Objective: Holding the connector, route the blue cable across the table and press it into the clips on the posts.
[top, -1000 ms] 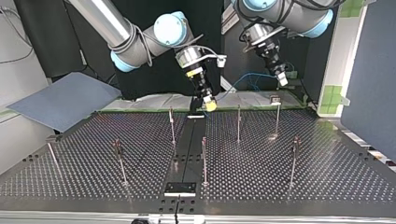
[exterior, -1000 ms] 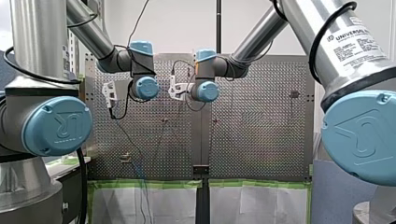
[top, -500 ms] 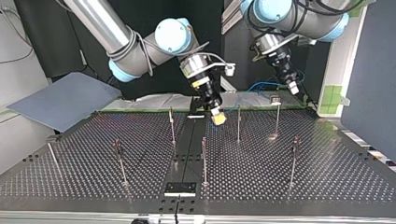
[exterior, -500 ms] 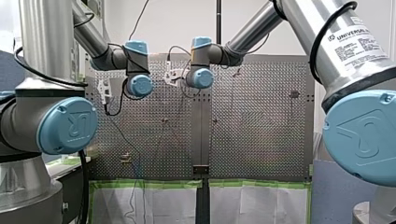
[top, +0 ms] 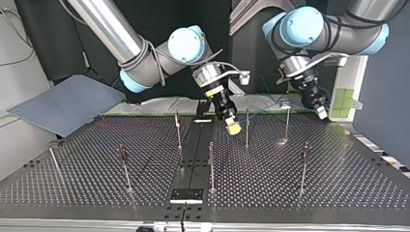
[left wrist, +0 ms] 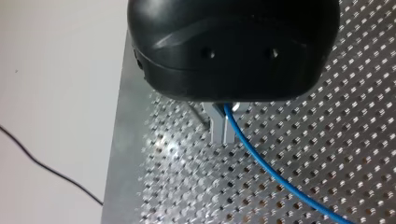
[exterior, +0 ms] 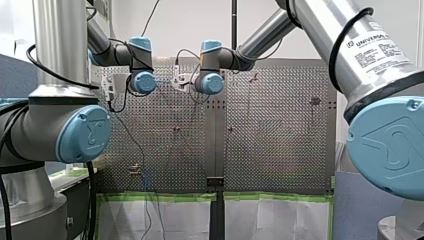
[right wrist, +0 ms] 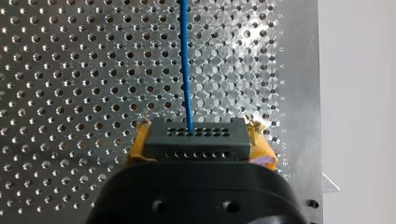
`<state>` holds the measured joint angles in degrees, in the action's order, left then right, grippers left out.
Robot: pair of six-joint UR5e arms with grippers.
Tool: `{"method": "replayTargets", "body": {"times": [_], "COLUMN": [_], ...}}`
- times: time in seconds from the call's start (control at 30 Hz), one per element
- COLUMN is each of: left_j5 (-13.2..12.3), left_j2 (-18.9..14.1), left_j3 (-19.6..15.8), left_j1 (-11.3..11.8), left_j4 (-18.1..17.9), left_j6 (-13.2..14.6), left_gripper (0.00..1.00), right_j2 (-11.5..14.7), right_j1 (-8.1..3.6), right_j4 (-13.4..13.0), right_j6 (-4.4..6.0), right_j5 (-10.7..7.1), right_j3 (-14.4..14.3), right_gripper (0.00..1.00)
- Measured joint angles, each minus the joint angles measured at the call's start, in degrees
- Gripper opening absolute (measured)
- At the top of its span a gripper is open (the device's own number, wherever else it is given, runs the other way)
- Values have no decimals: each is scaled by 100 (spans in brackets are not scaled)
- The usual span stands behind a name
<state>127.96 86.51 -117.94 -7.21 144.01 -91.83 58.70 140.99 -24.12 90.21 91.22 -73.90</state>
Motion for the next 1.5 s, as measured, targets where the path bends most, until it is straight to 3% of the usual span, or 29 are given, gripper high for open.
{"method": "replayTargets", "body": {"times": [0.17, 0.53, 0.9, 1.23, 1.5], "left_j5": [-91, -635, -887, -1147, -1349], "left_j2": [2, 207, 402, 593, 649], "left_j3": [172, 553, 866, 1004, 1011], "left_j1": [104, 316, 527, 723, 846], "left_j4": [105, 277, 309, 326, 179], "left_j6": [-16, -75, -150, -150, -171], "left_gripper": [0, 0, 0, 0, 0], "right_j2": [-55, -130, -350, -666, -728], "right_j1": [26, 30, 31, -16, -37], "right_j4": [140, 327, 487, 631, 693], "right_j6": [2, 49, 89, 128, 169], "right_j5": [7, 15, 17, 16, 3], "right_j3": [222, 672, 959, 1308, 1506], "right_gripper": [0, 0, 0, 0, 0]}}
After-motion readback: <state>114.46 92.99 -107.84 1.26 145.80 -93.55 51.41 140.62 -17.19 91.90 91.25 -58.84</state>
